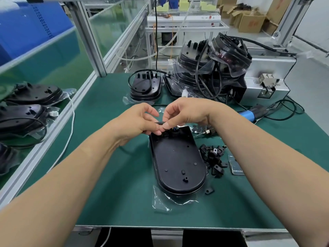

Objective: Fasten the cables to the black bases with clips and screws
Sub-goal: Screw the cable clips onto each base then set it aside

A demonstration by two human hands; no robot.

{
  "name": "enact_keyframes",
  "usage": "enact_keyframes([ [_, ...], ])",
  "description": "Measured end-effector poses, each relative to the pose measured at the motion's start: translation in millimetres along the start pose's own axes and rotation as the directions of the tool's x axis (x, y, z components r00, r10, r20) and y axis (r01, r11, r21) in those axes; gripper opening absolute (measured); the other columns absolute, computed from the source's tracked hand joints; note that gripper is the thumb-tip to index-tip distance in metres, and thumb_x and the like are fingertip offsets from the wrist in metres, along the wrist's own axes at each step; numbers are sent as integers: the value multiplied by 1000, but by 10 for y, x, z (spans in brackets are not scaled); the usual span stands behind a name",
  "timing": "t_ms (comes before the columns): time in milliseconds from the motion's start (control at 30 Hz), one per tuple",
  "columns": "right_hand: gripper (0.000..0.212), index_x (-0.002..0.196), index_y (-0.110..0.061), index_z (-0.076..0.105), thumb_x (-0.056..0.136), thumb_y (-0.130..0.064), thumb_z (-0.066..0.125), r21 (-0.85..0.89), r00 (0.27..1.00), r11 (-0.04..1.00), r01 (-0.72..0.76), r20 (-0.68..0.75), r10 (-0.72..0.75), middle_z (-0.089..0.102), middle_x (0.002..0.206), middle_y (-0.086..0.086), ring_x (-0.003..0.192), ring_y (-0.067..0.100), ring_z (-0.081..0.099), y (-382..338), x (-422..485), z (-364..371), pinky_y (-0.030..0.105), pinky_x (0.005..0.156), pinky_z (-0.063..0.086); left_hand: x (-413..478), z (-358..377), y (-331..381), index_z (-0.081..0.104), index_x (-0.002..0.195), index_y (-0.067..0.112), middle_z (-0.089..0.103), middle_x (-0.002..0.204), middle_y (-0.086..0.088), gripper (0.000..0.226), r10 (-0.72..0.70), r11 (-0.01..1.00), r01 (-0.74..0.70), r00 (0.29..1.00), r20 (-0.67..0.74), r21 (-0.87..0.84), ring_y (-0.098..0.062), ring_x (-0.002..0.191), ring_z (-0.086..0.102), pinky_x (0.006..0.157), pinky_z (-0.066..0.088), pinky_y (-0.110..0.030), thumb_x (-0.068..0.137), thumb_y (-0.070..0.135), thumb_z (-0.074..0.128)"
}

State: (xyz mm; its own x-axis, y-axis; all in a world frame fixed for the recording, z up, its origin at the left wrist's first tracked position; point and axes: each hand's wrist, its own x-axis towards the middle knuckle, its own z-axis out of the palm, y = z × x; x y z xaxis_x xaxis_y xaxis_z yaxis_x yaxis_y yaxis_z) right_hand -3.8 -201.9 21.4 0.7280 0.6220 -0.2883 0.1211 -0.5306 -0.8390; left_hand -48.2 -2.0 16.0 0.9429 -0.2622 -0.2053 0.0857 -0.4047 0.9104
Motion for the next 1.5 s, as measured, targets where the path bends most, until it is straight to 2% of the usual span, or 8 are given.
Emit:
enact_keyframes([
  [133, 5, 85, -14, 71, 87, -15, 76, -15, 1000, 1000, 2, -7, -2, 61, 78, -1, 76, 12, 49, 41, 34, -10, 27, 75, 39, -58, 62, -70, 67, 97, 24, 58, 91, 3, 32, 72, 873, -40, 996, -48, 486, -13, 82, 55, 76, 45, -30, 71, 33, 84],
  [400, 12, 89, -10, 72, 85, -22, 76, 14, 998, 998, -64, -3, 64, 62, 80, -5, 83, 10, 51, 124, 68, 83, 31, 88, 37, -85, 156, -200, 71, 93, 17, 67, 82, -3, 27, -76, 984, 81, 996, -41, 161, -15, 75, 58, 80, 47, -29, 70, 20, 86],
  [667, 17, 71, -19, 66, 82, -16, 78, 97, 985, 989, -115, -121, 127, 60, 73, -7, 79, 13, 49, 161, 97, 111, 32, 85, 35, -75, 155, -193, 72, 93, 16, 70, 86, -15, 25, -61, 985, 64, 998, -26, 159, -17, 76, 58, 81, 46, -32, 71, 18, 85],
  [800, 20, 66, -22, 66, 81, -22, 80, 121, 981, 983, -138, -118, 153, 58, 66, -13, 77, 11, 47, 188, 86, 104, 30, 76, 33, -65, 166, -196, 72, 91, 15, 65, 75, -3, 25, -78, 987, 83, 996, -35, 138, -15, 71, 55, 73, 43, -28, 70, 19, 86],
  [967, 24, 65, -21, 63, 80, -15, 79, 196, 975, 972, -131, -151, 162, 57, 67, -8, 82, 13, 47, 201, 112, 141, 32, 84, 33, -68, 176, -221, 73, 92, 14, 69, 80, -12, 25, -90, 992, 94, 995, -49, 85, -16, 73, 57, 77, 44, -28, 70, 17, 85],
  [1067, 23, 66, -21, 63, 84, -18, 77, 194, 988, 977, -91, -105, 113, 56, 61, -14, 70, 5, 48, 214, 68, 141, 28, 78, 33, -67, 166, -219, 74, 94, 15, 71, 95, -18, 28, -93, 992, 96, 995, -41, 79, -16, 77, 59, 83, 46, -31, 69, 17, 86],
  [1167, 19, 70, -19, 64, 85, -16, 76, 221, 994, 974, -48, -82, 67, 59, 62, -15, 60, -2, 51, 234, 23, 148, 25, 74, 34, -52, 168, -224, 74, 90, 18, 71, 81, -9, 25, -107, 991, 111, 993, -44, 80, -15, 74, 60, 80, 46, -29, 68, 17, 86],
  [1500, 21, 67, -17, 64, 81, -10, 78, 244, 970, 962, -119, -177, 165, 62, 66, -5, 69, 12, 54, 170, 27, 205, 30, 71, 44, -71, 175, -227, 75, 91, 18, 73, 94, -14, 23, -82, 993, 86, 996, -43, 80, -16, 76, 64, 90, 51, -35, 70, 15, 85],
])
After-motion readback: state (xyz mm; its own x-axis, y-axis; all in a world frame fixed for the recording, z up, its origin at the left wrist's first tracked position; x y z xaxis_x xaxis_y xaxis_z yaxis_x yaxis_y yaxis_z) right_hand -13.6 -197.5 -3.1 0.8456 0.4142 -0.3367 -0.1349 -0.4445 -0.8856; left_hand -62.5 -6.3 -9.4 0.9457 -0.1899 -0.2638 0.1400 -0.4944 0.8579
